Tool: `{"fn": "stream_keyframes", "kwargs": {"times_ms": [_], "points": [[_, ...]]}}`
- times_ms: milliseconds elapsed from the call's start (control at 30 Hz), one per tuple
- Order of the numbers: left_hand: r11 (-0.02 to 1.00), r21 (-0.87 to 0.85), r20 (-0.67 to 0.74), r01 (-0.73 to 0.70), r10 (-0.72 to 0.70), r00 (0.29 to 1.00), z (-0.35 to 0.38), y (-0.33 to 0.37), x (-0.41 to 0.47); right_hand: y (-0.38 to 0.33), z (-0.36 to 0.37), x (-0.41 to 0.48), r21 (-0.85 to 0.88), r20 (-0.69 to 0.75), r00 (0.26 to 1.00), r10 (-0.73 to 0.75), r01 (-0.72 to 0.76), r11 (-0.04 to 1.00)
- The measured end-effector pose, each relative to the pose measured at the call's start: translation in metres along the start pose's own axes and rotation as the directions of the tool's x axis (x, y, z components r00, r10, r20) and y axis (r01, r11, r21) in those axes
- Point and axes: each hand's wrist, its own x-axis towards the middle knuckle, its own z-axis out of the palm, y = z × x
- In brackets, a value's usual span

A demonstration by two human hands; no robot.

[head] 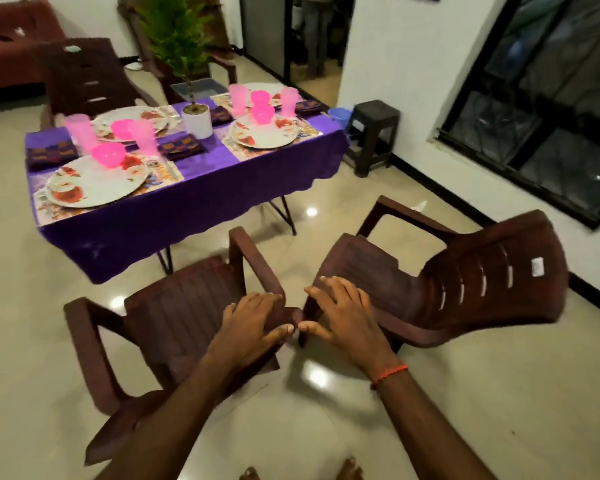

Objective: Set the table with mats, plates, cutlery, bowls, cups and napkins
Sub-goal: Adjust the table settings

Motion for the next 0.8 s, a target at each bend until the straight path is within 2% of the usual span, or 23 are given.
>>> {"fn": "stream_keyframes", "kwargs": {"times_ms": [167,267,433,800], "points": [[0.983,0.026,0.035,-0.182,0.181,0.983,0.012,0.064,0.037,0.046,-0.028,-0.038,0.000,-0.051,0.987,0.151,-0.151,0.988],[0.972,0.033,0.079,-0.235,0.231,0.970,0.022,0.105,0.054,0.078,-0.042,-0.062,-0.025,-0.065,0.976,0.208,-0.210,0.977],[0.964,0.020,0.090,-0.266,0.263,0.961,0.048,0.189,0.073,0.141,-0.068,-0.106,-0.071,-0.093,0.960,0.263,-0.270,0.960],[0.928,0.021,0.153,-0.371,0.364,0.919,0.131,0.346,0.119,0.280,-0.114,-0.193,-0.030,-0.135,0.926,0.352,-0.359,0.933]]}}
